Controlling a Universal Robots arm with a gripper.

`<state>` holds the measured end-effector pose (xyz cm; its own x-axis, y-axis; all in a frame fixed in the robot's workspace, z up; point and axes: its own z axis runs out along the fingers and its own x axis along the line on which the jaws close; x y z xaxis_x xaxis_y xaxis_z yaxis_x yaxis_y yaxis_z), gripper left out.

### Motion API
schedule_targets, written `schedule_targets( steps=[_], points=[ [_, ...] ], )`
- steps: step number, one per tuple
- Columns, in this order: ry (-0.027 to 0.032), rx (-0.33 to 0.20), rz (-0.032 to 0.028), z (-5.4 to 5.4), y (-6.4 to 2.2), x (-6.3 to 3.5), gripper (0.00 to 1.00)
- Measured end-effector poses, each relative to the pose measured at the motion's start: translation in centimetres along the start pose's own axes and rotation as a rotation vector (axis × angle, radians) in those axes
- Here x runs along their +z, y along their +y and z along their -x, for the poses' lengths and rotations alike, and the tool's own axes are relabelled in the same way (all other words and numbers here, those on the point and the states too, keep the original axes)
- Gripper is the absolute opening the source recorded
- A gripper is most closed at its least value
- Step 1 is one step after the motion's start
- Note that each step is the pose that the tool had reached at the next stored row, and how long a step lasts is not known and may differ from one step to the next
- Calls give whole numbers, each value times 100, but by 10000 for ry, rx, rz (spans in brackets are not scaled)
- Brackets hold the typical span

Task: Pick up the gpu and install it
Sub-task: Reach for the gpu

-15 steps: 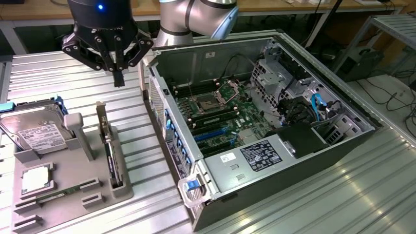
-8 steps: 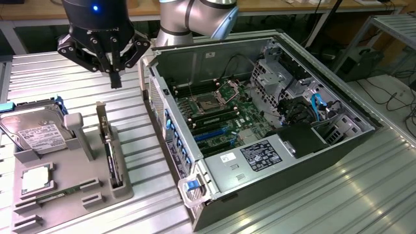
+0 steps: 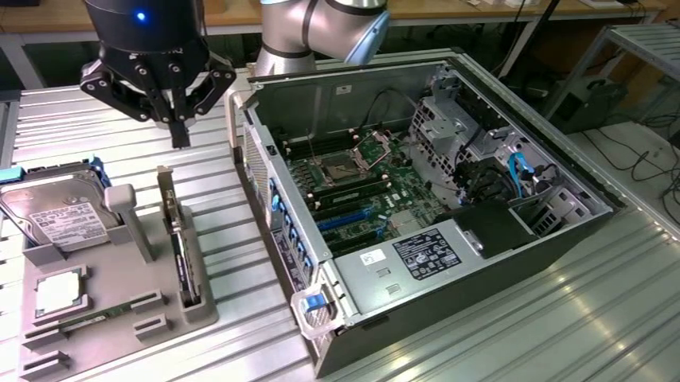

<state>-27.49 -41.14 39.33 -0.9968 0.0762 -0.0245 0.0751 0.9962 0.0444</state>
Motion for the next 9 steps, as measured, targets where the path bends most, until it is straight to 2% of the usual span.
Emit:
schedule_targets(
  steps=[9],
  points=[
    [0, 0, 0, -86, -34, -4, 11]
  ],
)
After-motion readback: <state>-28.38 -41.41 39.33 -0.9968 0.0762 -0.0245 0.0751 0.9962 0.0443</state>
